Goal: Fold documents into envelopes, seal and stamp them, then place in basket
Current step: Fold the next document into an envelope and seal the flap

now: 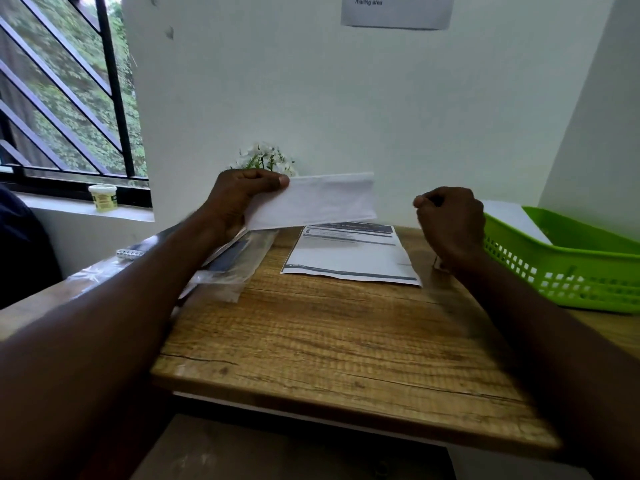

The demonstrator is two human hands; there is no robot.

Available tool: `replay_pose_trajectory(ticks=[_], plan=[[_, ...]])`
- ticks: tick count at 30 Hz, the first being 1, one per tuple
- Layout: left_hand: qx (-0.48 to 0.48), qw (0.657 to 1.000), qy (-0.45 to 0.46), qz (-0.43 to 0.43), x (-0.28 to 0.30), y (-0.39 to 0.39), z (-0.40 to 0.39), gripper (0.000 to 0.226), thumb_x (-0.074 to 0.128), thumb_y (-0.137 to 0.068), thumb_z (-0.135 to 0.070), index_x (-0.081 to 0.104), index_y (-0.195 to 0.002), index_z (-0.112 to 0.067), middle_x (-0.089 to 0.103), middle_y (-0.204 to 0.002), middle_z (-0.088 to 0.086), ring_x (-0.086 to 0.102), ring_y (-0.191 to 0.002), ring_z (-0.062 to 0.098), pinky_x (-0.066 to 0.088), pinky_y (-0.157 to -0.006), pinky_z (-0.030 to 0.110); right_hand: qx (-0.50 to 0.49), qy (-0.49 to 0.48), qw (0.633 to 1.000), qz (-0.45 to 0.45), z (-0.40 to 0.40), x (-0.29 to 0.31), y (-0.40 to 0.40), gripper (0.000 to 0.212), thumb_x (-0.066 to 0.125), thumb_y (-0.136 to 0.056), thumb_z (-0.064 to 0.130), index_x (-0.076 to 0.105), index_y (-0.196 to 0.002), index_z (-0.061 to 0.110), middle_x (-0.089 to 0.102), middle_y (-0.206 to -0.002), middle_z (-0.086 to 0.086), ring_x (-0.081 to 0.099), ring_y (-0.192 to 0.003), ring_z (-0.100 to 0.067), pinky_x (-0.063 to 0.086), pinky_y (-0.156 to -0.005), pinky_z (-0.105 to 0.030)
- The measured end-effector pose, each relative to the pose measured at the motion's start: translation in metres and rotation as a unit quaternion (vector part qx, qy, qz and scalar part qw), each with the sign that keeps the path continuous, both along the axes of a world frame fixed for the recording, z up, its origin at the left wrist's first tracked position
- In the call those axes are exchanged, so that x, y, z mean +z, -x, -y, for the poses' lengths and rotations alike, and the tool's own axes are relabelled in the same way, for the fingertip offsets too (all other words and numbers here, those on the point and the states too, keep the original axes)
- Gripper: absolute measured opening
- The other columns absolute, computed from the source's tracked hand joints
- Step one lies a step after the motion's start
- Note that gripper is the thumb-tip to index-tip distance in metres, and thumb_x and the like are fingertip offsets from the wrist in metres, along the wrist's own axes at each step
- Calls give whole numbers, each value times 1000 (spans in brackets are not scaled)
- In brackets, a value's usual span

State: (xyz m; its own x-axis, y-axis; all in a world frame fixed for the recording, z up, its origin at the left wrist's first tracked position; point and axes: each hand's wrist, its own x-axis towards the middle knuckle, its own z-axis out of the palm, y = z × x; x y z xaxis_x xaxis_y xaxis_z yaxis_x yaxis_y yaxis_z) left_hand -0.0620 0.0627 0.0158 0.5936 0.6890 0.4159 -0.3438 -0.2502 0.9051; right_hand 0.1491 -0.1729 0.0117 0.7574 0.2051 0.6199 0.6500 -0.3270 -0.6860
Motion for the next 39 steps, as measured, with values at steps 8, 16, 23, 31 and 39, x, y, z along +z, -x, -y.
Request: replay_pose_trajectory(ticks=[8, 16, 23, 31, 39], plan=[[-52, 999, -8, -8, -5, -14, 13, 11, 81, -80, -10, 77, -89, -7, 77, -96, 9, 73, -87, 19, 58, -85, 36, 287, -118, 938, -156, -11, 5, 21, 31, 68, -92, 54, 73, -106, 27, 76, -104, 7, 71, -95, -9, 52, -75, -28], [-94, 994, 13, -54, -12, -27, 25, 14, 81, -82, -8, 74, -92, -1, 77, -91, 9, 75, -85, 20, 61, -75, 30, 260, -144, 932, -206, -15, -1, 15, 21, 86, -81, 20, 81, -98, 8, 77, -91, -1, 70, -80, -12, 55, -69, -25], [-43, 996, 55, -51, -8, -20, 18, 24, 77, -90, -18, 72, -105, 0, 79, -101, 14, 77, -91, 25, 61, -71, 32, 178, -164, 948, -207, -20, -7, -4, 13, 91, -75, 27, 80, -77, 20, 79, -86, -1, 73, -89, -19, 58, -80, -31], [67, 994, 1, -88, -12, -31, 21, 33, 70, -96, -19, 68, -106, 12, 70, -90, 21, 68, -76, 30, 55, -63, 36, 130, -96, 983, -85, -23, -11, 3, 22, 63, -85, 14, 78, -81, 30, 76, -87, 9, 67, -86, -11, 52, -78, -30], [170, 969, -137, -112, -18, -34, 26, 26, 71, -96, -32, 70, -81, -10, 69, -79, 4, 63, -63, 15, 45, -50, 23, 89, 0, 996, -7, -11, -5, 22, 21, 64, -88, 12, 81, -93, 22, 78, -95, 0, 70, -95, -19, 56, -91, -40]])
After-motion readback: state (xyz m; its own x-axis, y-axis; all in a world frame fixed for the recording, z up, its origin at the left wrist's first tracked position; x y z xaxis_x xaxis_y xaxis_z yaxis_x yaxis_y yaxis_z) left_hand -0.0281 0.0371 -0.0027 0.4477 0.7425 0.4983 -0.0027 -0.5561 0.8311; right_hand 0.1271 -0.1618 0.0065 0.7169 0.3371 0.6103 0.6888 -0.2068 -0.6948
